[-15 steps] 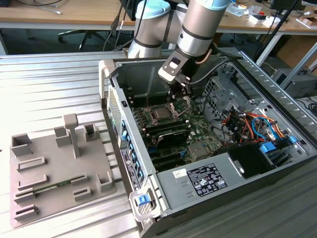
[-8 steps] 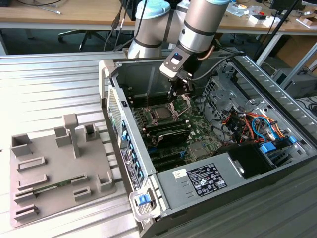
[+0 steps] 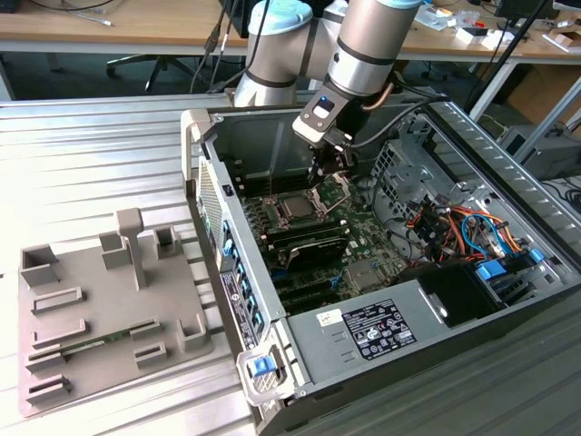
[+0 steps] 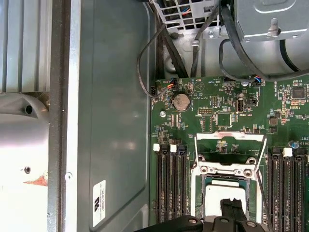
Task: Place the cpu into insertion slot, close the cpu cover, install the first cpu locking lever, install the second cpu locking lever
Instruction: 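Close the cpu cover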
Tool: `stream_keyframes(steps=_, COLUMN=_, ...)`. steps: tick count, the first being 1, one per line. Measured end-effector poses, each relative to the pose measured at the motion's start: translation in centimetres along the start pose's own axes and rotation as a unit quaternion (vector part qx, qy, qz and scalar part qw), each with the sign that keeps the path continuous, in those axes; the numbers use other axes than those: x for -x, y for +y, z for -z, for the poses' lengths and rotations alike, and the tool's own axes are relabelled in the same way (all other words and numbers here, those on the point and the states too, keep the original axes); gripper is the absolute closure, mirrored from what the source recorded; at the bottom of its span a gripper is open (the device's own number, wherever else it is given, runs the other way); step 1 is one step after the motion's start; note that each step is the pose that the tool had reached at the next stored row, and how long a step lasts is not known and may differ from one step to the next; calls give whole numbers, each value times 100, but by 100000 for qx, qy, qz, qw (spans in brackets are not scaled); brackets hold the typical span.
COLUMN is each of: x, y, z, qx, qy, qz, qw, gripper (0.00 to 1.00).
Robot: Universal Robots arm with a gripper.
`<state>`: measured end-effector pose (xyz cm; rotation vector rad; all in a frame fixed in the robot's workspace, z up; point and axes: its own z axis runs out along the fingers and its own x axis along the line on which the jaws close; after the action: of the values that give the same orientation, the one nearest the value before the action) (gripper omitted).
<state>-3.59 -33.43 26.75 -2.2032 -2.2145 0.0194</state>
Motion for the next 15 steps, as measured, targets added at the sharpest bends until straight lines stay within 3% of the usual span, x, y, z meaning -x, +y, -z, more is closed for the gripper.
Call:
stream_keyframes(steps=6, x=0, y=106, z=67, qx=-28, qy=1, qz=-15, qw=100000, gripper=89)
stream_keyframes(steps=15, x=0, y=151, z=69, qx=-57, qy=0, qz=-14, qw=100000, gripper=89)
